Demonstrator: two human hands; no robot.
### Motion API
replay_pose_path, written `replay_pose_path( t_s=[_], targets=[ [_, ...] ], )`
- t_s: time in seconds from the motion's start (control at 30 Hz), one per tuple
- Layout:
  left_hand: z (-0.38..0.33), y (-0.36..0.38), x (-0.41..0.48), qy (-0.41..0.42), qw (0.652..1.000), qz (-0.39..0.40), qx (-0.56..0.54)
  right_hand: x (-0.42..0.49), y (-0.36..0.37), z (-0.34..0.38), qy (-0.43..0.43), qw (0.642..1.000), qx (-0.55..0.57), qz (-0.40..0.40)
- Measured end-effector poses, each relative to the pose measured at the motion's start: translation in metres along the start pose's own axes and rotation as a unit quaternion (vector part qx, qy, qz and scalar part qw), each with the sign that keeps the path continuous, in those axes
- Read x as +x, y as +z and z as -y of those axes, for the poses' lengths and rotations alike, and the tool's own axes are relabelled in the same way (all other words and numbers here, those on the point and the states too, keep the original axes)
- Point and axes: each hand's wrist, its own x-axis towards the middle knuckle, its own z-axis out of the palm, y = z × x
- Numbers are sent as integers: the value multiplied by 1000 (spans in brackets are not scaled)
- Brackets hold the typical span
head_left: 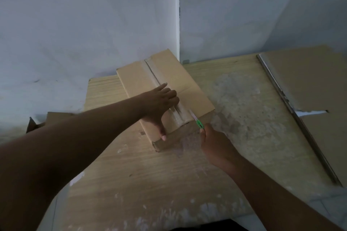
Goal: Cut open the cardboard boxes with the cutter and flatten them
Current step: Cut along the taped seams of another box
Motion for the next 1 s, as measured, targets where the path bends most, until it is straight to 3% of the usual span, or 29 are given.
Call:
replay_pose_path(
  t_s=[0.1, 0.17, 0.23, 0.27, 0.53, 0.7, 0.87, 1.0],
  targets=[
    [1, -2, 7, -5, 1000, 17, 21, 3, -5, 1, 6, 1000, 10, 18],
    [2, -1, 9, -9, 1000, 21, 1, 5, -12, 1, 28, 990, 116, 71],
    [2, -3, 11, -13, 999, 27, -21, 5, -22, 0, 68, 959, 241, 135],
    [2, -5, 12, -12, 999, 28, -21, 5, -27, -1, 70, 952, 253, 158],
    [8, -21, 19, 14, 999, 42, 14, 31, -58, 0, 7, 973, 98, 211],
    [13, -22, 25, 30, 998, 54, 3, 49, -73, 15, -112, 973, -80, 183],
    [14, -23, 27, 33, 998, 57, -1, 56, -73, 5, -71, 960, -33, 267],
    [15, -23, 26, 26, 998, 57, -6, 63, -70, 4, -83, 958, -63, 268]
  ],
)
